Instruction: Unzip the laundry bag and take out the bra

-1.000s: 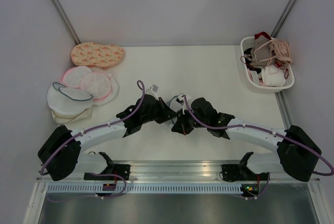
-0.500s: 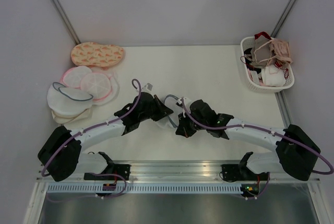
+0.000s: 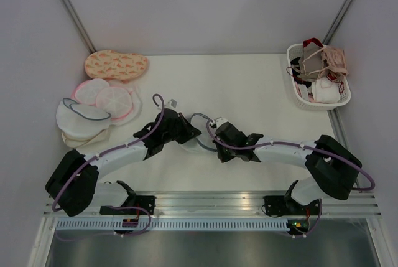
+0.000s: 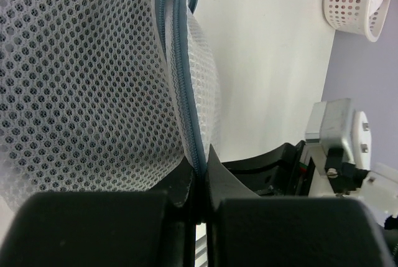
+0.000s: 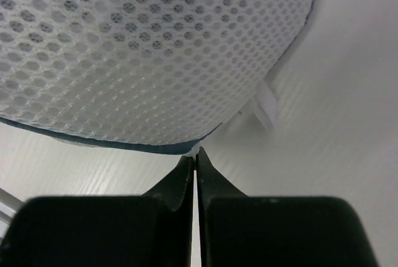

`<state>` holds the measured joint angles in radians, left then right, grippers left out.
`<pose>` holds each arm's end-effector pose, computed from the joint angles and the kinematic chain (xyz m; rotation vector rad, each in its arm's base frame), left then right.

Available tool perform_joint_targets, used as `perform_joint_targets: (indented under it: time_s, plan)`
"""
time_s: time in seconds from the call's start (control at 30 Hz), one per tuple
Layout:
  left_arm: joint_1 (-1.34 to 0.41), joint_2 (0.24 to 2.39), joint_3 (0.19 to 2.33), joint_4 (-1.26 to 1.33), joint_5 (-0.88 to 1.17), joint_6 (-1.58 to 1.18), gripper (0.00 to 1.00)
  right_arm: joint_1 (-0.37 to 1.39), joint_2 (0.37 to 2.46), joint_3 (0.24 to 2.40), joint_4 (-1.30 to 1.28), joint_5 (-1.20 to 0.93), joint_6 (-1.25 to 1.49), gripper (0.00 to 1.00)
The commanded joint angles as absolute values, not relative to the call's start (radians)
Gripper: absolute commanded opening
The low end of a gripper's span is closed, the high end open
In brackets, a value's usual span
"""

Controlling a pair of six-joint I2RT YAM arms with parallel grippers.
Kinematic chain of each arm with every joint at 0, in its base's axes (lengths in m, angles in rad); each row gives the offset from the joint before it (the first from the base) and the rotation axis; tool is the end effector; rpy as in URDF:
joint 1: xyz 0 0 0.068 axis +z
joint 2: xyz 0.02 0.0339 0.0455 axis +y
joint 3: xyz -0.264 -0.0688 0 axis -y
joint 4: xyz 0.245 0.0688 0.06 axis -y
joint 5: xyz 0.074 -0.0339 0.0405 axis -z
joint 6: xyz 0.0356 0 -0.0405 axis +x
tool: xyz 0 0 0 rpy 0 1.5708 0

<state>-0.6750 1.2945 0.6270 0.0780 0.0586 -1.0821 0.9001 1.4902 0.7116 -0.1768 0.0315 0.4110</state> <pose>0.2084 -0.1695 0.2021 -0.4414 2.3218 -1.0160 0.1740 0.2175 0.1578 -0.6158 2.5215 0.4704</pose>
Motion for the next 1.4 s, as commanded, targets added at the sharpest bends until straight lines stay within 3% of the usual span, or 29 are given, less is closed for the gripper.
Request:
perform_joint_targets:
  time_s: [0.0,0.07,0.13,0.17,0.2,0.27,0.37,0.43,0.47,0.5,0.63,0.77,0.87,1.37]
  plan:
    - [-0.652,1.279,0.620,0.127,0.044,-1.035,0.02,0.904,1.490,0.738,-0.305,0.228,0.439,0.00]
    - [-0.652,1.278,0.617,0.141,0.067,-1.028,0.06,0.904,1.471,0.750,-0.316,0.258,0.440,0.00]
    - [-0.652,1.264,0.609,0.155,0.078,-1.022,0.30,0.904,1.450,0.755,-0.327,0.294,0.440,0.01]
    - [-0.652,1.252,0.603,0.158,0.080,-1.020,0.57,0.905,1.441,0.758,-0.333,0.307,0.439,0.00]
    - [-0.652,1.226,0.592,0.160,0.071,-1.020,0.66,0.905,1.433,0.759,-0.342,0.333,0.437,0.00]
    - [-0.652,1.189,0.584,0.144,0.057,-1.020,0.80,0.905,1.411,0.762,-0.351,0.359,0.428,0.00]
    - [-0.652,1.111,0.581,0.068,0.015,-1.020,0.88,0.903,1.399,0.770,-0.364,0.367,0.413,0.00]
    - [-0.652,1.036,0.580,0.029,-0.032,-1.017,0.90,0.903,1.385,0.773,-0.373,0.370,0.405,0.05]
    - [-0.652,1.005,0.577,-0.029,-0.049,-1.014,0.92,0.904,1.378,0.776,-0.377,0.370,0.402,0.19]
    - [-0.652,0.976,0.575,-0.055,-0.086,-1.012,0.92,0.902,1.367,0.778,-0.390,0.367,0.390,0.42]
    - [-0.652,0.760,0.571,-0.202,-0.190,-1.011,0.94,0.904,1.238,0.788,-0.410,0.211,0.344,0.64]
    - [-0.652,0.602,0.555,-0.288,-0.236,-0.993,0.99,0.908,1.120,0.805,-0.405,0.020,0.314,0.66]
    - [-0.652,0.537,0.548,-0.342,-0.244,-0.992,0.99,0.949,1.097,0.847,-0.417,0.017,0.313,0.66]
    - [-0.652,0.440,0.508,-0.416,-0.224,-1.026,0.99,1.138,1.517,1.163,-0.506,0.425,0.290,0.62]
